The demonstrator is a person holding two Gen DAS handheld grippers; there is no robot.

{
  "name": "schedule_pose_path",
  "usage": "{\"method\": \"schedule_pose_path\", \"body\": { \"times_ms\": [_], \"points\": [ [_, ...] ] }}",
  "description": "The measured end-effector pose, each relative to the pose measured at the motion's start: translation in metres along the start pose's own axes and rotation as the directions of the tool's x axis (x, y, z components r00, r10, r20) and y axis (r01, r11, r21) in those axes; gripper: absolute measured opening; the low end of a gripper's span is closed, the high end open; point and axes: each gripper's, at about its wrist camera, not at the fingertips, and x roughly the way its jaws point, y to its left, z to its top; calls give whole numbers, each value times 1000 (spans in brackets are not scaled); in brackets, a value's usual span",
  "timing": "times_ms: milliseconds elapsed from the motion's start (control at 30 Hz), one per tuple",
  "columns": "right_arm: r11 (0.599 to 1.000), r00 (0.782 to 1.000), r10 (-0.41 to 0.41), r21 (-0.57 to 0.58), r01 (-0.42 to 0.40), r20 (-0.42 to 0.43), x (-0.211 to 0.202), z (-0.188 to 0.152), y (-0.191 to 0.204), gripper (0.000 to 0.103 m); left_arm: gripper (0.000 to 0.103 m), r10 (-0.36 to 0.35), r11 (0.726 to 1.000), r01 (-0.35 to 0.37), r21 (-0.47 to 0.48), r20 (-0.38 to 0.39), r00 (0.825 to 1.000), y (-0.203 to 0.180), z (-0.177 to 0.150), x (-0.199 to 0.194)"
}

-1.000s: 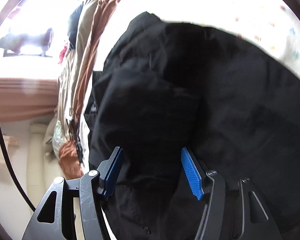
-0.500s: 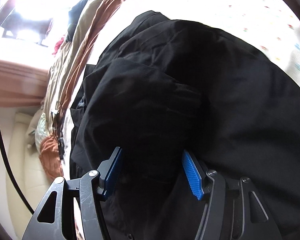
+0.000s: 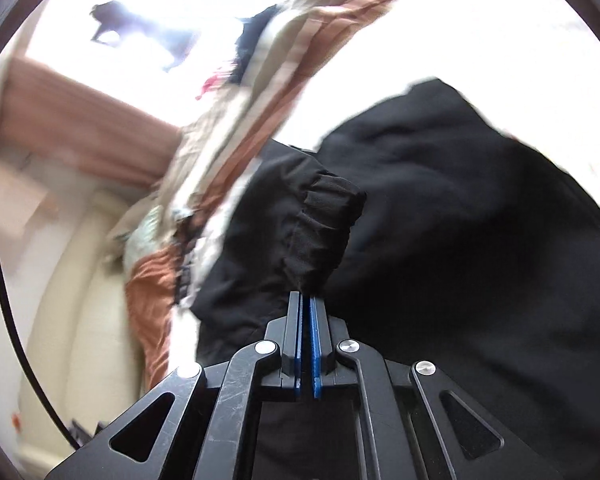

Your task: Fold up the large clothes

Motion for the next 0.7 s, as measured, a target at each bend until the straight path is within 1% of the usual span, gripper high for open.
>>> {"method": "schedule_pose_path", "body": {
  "times_ms": [100, 233, 367, 467, 500, 533, 600, 633, 700],
  "points": [
    [990, 1000, 25, -136, -24, 12, -1, 1, 39, 4, 88, -15, 1000, 15, -16, 3, 1000, 4, 4, -4],
    [967, 998, 60, -250, -58, 2, 4, 3, 80, 4, 88, -35, 998, 36, -56, 16, 999, 13, 11, -11],
    [934, 994, 99, -339, -111, -52, 25, -7, 119, 4, 88, -38, 995, 41, -90, 30, 999, 23, 17, -16],
    [908, 985, 120, -387, -159, -123, 47, -23, 141, 6, 88, -32, 993, 35, -113, 36, 999, 30, 21, -18],
    [906, 982, 111, -391, -163, -151, 57, -28, 146, 15, 88, -28, 993, 32, -116, 39, 999, 32, 22, -19],
    [907, 978, 105, -385, -169, -182, 64, -31, 147, 42, 88, -25, 993, 29, -117, 40, 999, 33, 23, -20],
    [913, 975, 100, -371, -169, -198, 68, -43, 143, 70, 88, -18, 993, 23, -117, 43, 999, 34, 23, -21],
    [915, 977, 106, -367, -168, -183, 66, -45, 141, 70, 88, -15, 993, 20, -117, 44, 999, 33, 24, -21],
    [922, 977, 99, -353, -162, -190, 66, -45, 134, 70, 88, -14, 993, 19, -115, 45, 999, 32, 23, -22]
  ]
}}
